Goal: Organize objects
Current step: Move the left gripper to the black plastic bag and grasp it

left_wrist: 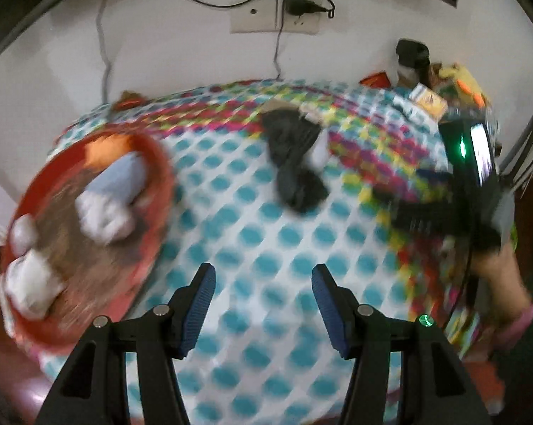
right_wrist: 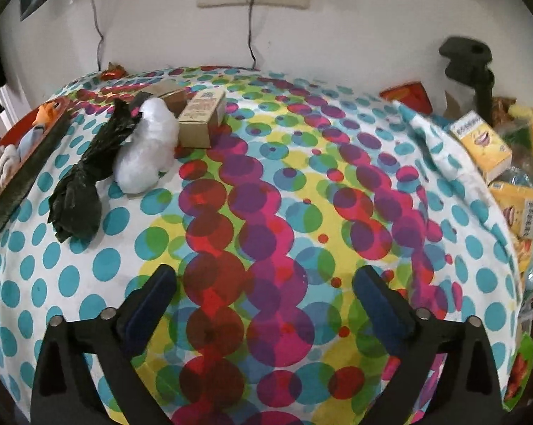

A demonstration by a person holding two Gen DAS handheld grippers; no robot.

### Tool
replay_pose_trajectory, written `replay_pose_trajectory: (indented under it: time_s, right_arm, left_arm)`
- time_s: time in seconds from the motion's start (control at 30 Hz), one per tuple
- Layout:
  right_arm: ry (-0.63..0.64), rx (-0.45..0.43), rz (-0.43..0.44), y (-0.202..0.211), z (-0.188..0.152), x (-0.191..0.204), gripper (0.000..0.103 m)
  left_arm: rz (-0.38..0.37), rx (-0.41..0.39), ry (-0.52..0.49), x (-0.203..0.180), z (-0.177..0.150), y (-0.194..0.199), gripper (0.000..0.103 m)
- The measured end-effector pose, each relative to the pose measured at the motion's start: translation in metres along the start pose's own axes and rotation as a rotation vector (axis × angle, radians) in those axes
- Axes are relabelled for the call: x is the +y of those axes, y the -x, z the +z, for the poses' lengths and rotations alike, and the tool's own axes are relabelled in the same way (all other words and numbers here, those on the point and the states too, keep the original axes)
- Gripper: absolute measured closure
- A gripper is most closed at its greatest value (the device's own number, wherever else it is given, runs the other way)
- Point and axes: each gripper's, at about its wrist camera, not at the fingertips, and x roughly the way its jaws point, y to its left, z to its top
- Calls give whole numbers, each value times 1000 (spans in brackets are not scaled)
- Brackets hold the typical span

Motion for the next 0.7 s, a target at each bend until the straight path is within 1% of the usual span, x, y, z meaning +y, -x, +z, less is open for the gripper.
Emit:
replay_pose_trajectory:
  time_s: [0.03,0.07,0.13,0.2,0.23,0.3,0.33,0.4,0.53,0.6,0.63,0.7]
  right_arm:
    - [-17,7,14,-2,0,-3,0]
    - [-26,4,6,-1,0,-5,0]
    - [-26,6,1,-1,-1,-4,0]
    - [-26,5,1,-1,-1,-4,0]
    - [-27,5,2,-1,-1,-4,0]
    - [-27,5,3,-1,-1,-3,0]
    - [-28,5,3,-1,-1,-3,0]
    - [-28,5,3,-1,-1,-3,0]
    - [-28,5,2,-2,-1,-3,0]
    - [-28,5,2,-2,-1,-3,0]
    - [-28,5,2,-2,-1,-3,0]
    - [-28,5,2,-2,-1,-3,0]
  left_arm:
    - [-17,0,12,-5,11,-10,45]
    - [-29,-1,18,-9,18,-18,45]
    - [-4,-4,18,-18,35,-37,45]
    - [-7,6,17,-21,49,-57,45]
    - [0,12,27,-21,53,-64,45]
    - [-18,22,29,-20,61,-78,45]
    - [-12,31,40,-19,65,-86,45]
    - [-22,29,47,-18,71,-97,45]
    - [22,8,45,-18,74,-109,45]
    - [25,6,57,-15,73,-115,45]
    - [45,9,65,-13,72,-117,52]
    - [43,15,66,-9,69,-121,74]
